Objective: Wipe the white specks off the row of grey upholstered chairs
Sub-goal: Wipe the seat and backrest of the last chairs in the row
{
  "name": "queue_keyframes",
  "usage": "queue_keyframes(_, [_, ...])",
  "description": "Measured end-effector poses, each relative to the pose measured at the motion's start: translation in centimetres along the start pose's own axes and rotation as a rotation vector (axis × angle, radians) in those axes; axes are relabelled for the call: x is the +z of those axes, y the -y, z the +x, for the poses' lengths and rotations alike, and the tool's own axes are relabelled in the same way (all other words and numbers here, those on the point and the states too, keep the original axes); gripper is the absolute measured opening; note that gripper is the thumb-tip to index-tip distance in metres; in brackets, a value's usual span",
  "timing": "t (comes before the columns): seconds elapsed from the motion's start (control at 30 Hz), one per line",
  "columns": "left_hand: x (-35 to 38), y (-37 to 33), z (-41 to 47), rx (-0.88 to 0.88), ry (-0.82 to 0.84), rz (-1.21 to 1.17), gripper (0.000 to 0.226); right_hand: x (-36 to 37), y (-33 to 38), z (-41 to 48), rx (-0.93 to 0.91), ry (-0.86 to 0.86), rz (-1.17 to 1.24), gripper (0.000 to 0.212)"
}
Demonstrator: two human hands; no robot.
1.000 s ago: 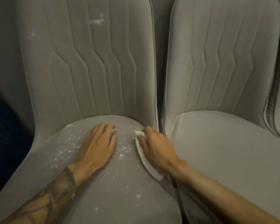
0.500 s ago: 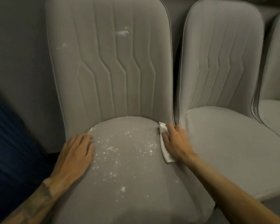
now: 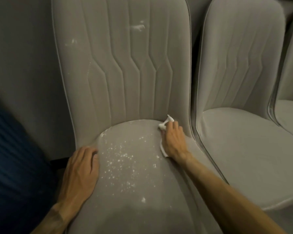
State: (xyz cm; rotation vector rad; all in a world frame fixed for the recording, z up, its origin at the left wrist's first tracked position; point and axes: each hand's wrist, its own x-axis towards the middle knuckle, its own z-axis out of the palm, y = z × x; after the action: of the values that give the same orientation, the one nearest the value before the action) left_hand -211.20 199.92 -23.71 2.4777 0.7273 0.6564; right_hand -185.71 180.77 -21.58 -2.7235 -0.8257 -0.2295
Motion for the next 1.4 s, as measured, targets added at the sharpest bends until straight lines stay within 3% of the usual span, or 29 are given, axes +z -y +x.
queue_keyframes(0.1, [0.1,-0.1,0.0,-0.019,0.007,0.005,0.019,0.1,0.4,-0.9,-0.201,0.049,0.130,0.026])
queue_keyframes(0.17, [0.0,0.1,-0.1,-0.029,0.009,0.013,0.021,-1.0,-1.6,-0.9,-0.264,0.090,0.083,0.023])
queue_keyframes(0.27, [0.2,0.0,-0.2,-0.025,0.012,0.030,0.034,-1.2,-4.6,0.2,-0.177,0.042,-0.015,0.022])
queue_keyframes(0.4, [0.4,-0.1,-0.2,-0.031,-0.002,0.032,0.026,0.2,-0.4,1.3,-0.042,0.004,0.087,0.030])
queue_keyframes(0.5, [0.6,0.2,-0.3,-0.012,-0.019,0.045,0.021,1.0,3.0,-0.6,-0.264,0.089,0.229,0.027])
queue_keyframes(0.6, [0.7,0.5,-0.2,0.009,-0.017,0.051,0.026,-0.1,0.6,-1.1,-0.411,0.142,0.190,0.025])
queue_keyframes(0.7, [0.8,0.6,-0.2,0.018,-0.027,0.051,0.032,-0.7,-3.1,1.1,-0.232,0.078,0.069,0.027])
queue_keyframes(0.8, [0.8,0.5,-0.1,-0.007,-0.024,0.030,0.028,-0.2,-0.8,1.6,-0.061,0.022,0.052,0.036])
queue_keyframes(0.9, [0.9,0.6,-0.2,0.012,-0.031,0.042,0.028,0.8,3.7,-1.0,-0.294,0.068,0.215,0.031])
queue_keyframes(1.0, [0.8,0.8,-0.1,0.027,-0.029,0.046,0.030,0.1,2.9,-2.6,-0.520,0.170,0.279,0.030])
queue_keyframes(1.07, [0.9,0.8,-0.2,0.024,-0.032,0.044,0.031,-0.6,0.0,-1.3,-0.471,0.165,0.211,0.029])
queue_keyframes(1.17, [0.8,0.4,-0.4,0.022,-0.045,0.056,0.030,-0.9,-3.1,1.5,-0.169,0.097,0.060,0.030])
queue_keyframes(1.27, [0.6,0.2,-0.5,0.027,-0.052,0.057,0.028,0.1,0.2,0.6,-0.051,0.016,0.011,0.036])
queue_keyframes(1.4, [0.5,0.2,-0.5,0.034,-0.048,0.037,0.029,0.9,4.9,-5.1,-0.454,0.110,0.244,0.028])
